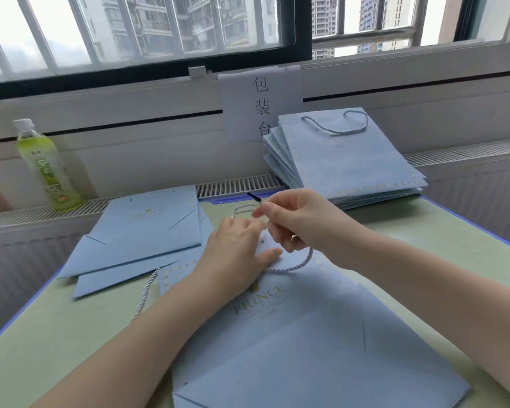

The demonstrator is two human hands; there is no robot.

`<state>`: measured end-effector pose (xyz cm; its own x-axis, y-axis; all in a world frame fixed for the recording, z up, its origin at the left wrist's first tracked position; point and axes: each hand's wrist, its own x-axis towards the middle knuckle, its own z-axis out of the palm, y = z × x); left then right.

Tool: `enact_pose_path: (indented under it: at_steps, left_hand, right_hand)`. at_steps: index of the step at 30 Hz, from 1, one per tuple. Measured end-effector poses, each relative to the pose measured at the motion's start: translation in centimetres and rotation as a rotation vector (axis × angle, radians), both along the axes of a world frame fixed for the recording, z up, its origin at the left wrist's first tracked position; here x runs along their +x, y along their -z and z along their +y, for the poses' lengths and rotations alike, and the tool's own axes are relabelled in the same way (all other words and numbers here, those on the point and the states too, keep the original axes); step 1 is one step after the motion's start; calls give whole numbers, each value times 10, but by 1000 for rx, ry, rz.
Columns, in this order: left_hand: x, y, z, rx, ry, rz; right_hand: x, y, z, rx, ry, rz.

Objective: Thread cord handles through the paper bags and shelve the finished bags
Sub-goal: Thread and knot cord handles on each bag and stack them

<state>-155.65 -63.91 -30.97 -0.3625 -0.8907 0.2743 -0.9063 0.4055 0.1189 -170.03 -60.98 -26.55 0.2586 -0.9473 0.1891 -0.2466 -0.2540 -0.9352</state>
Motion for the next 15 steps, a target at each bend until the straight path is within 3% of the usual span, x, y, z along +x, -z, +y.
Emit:
enact_pose_path:
  at_steps: [4, 7, 12, 15]
  left_hand:
    - [4, 1, -4, 35, -6, 70]
    - [6, -6, -3, 167, -38, 264]
    - [11, -19, 1, 155, -128, 298]
    - [13, -20, 4, 127, -160, 231]
  right_hand:
    - [1, 4, -4, -1, 9, -38]
    - [-1, 10, -8, -67, 99, 138]
    - [-3, 15, -13, -240, 186, 493]
    - [-4, 18, -12, -325, 162, 538]
